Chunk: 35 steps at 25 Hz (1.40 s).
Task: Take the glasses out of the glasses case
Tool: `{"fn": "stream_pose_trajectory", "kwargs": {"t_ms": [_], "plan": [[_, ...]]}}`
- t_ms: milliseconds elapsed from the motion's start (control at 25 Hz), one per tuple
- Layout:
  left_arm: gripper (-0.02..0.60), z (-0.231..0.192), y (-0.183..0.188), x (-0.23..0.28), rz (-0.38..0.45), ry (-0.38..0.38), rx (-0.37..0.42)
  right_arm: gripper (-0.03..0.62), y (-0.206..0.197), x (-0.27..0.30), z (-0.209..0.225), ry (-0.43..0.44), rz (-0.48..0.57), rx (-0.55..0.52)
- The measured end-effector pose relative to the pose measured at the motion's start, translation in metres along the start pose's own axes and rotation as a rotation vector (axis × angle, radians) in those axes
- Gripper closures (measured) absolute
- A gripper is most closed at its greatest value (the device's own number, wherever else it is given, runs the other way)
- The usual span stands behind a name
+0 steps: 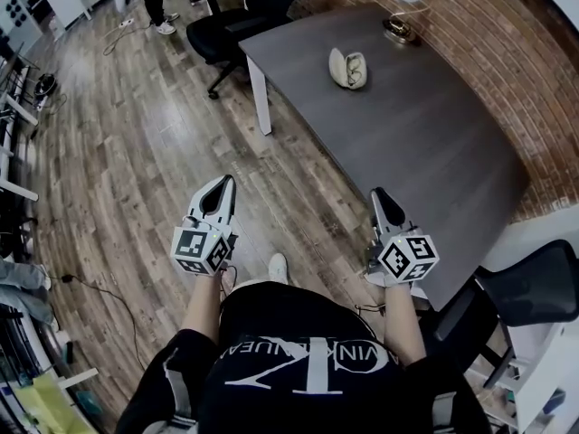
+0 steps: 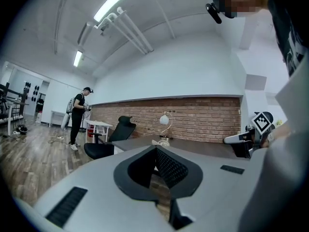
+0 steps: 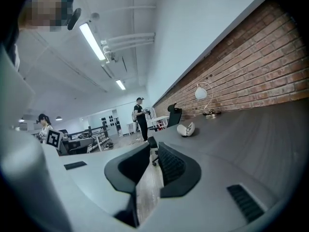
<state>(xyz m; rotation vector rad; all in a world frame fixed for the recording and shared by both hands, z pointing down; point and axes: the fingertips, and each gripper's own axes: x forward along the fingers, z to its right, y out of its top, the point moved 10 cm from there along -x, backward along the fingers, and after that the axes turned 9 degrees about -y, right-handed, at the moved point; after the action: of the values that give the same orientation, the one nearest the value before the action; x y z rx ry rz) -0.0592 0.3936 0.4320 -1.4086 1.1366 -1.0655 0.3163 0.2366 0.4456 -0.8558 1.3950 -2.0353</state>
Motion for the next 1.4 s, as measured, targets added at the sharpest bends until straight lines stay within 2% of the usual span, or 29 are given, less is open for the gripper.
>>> {"fn": "stream_pose_trajectory", "kwargs": {"t_ms": [80, 160, 320, 440, 720, 1000, 1400], "plan": [[0.566, -0.014, 0.003, 0.013, 0.000, -0.008, -0.002, 0.546, 0.003, 0.016, 0.002, -0.014, 0.000, 0.020], [0.566, -0.028, 0.005, 0.026, 0.002, -0.020, -0.004, 0.483, 0.005, 0.032, 0.002, -0.017, -0.002, 0.042], [0.566, -0.057, 0.005, 0.049, 0.002, -0.035, -0.005, 0.426, 0.007, 0.065, 0.001, -0.030, 0.001, 0.063], [0.566, -0.074, 0.007, 0.062, 0.006, -0.045, 0.004, 0.403, 0.008, 0.085, 0.001, -0.040, 0.010, 0.077], [0.566, -0.105, 0.013, 0.070, 0.017, -0.031, 0.010, 0.391, 0.014, 0.117, -0.004, -0.052, 0.031, 0.111], [0.566, -0.118, 0.004, 0.079, -0.008, -0.032, -0.008, 0.387, 0.016, 0.142, 0.000, -0.069, 0.013, 0.112], [0.566, -0.151, 0.000, 0.147, -0.015, -0.070, -0.002, 0.385, 0.026, 0.208, 0.026, -0.081, 0.002, 0.104]]}}
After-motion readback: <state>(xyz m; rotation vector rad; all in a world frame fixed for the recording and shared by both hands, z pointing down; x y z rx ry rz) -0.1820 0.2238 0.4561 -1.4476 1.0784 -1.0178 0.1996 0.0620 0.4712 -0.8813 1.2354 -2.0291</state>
